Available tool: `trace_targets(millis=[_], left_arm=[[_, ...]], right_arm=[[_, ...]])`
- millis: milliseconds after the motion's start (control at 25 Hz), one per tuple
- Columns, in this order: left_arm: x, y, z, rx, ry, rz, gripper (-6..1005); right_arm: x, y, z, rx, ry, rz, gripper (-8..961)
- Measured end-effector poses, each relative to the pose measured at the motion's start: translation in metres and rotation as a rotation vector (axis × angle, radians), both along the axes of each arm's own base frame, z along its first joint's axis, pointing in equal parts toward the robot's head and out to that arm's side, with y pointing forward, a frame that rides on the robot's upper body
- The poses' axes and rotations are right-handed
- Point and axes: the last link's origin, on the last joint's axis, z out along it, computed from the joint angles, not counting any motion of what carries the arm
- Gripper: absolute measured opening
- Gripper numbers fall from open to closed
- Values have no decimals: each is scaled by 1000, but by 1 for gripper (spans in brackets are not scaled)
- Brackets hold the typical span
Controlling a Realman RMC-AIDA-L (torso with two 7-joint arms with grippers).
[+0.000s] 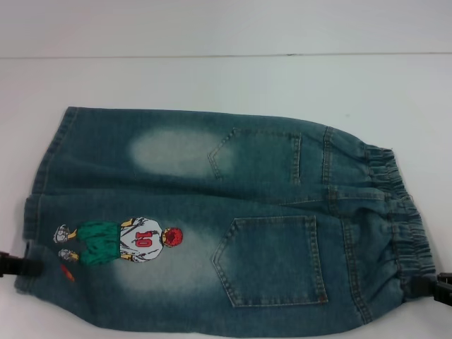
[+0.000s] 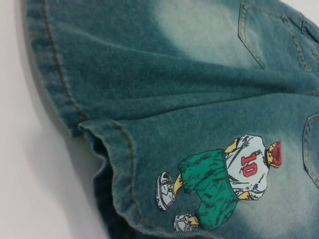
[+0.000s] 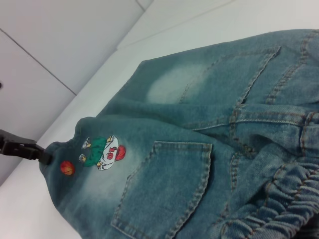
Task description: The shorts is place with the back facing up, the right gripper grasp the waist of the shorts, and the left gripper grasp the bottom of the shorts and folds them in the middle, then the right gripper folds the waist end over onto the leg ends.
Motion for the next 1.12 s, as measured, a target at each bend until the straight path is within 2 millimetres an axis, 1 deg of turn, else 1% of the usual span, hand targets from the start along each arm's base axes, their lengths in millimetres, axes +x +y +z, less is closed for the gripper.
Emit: trace_targets(millis=[280,480,680,880,1120], left_arm=[[-6,-7,2,6,0,14,40],[-7,-11,8,31,-21,7,40],[1,-11,20,95,-100,-50,41],[8,-7,26,135,-139,-87,40],[21,8,30,172,-175,-145,41]], right_arm=[[-5,-3,-1,-41,14,41,54],[-11,-5,-1,-58,36,85,55],[-11,-3,2,-33,43,83,55],[-11,4,6,15,47,69,55],[-12,16,16,63,37,67,54]])
